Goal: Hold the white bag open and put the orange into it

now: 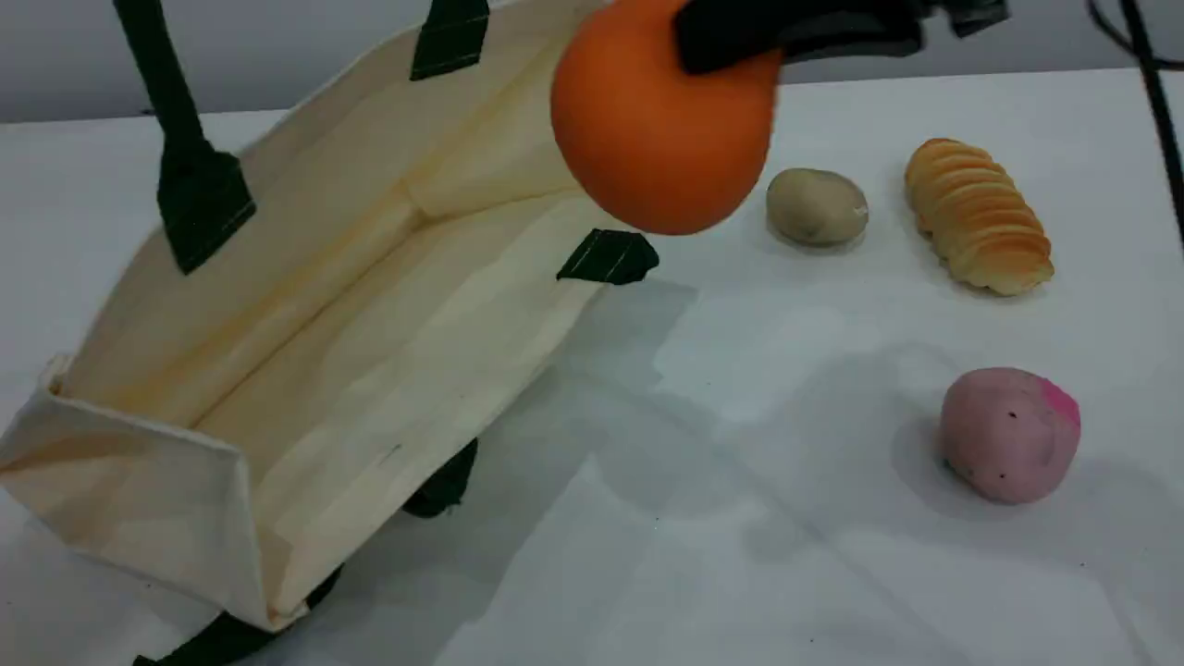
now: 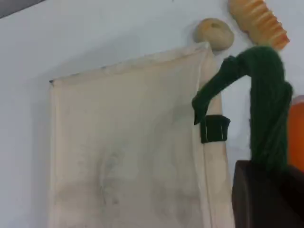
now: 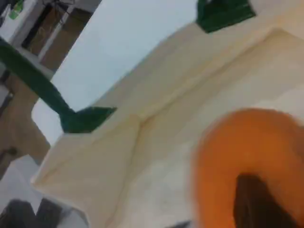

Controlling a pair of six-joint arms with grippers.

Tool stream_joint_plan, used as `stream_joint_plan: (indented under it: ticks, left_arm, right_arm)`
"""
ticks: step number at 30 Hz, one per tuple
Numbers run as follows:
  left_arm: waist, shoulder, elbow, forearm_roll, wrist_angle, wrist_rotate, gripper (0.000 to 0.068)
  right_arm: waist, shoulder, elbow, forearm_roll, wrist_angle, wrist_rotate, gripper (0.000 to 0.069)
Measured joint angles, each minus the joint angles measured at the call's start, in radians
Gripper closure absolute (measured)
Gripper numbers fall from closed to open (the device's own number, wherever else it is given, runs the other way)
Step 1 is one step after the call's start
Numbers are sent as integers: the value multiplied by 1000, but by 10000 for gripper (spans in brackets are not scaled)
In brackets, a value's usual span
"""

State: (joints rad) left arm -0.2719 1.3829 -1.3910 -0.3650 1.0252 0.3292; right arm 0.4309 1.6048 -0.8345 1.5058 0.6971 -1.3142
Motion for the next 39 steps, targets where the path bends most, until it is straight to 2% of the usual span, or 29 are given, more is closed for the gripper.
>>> stream_joint_plan:
  ticks: [3, 6, 12, 21, 33, 39]
  left_arm:
    - [0, 0, 0, -3, -1, -1, 608]
    - [0, 0, 0, -15, 1, -1, 608]
    - [0, 0, -22, -35, 17, 1, 608]
    - [0, 0, -37, -39, 18, 2, 608]
    - [0, 0, -38, -28, 15, 2, 608]
    - [0, 0, -38, -28, 17, 2, 609]
  right_arm:
    - [72, 1, -9, 62, -72, -25, 638]
    - [118, 1, -32, 87, -85, -31, 638]
    - [128, 16, -65, 95, -111, -30, 638]
    - [130, 144, -148, 132, -46, -30, 638]
    - [288, 362, -298, 139, -72, -55, 638]
    - [289, 387, -310, 139, -81, -111, 622]
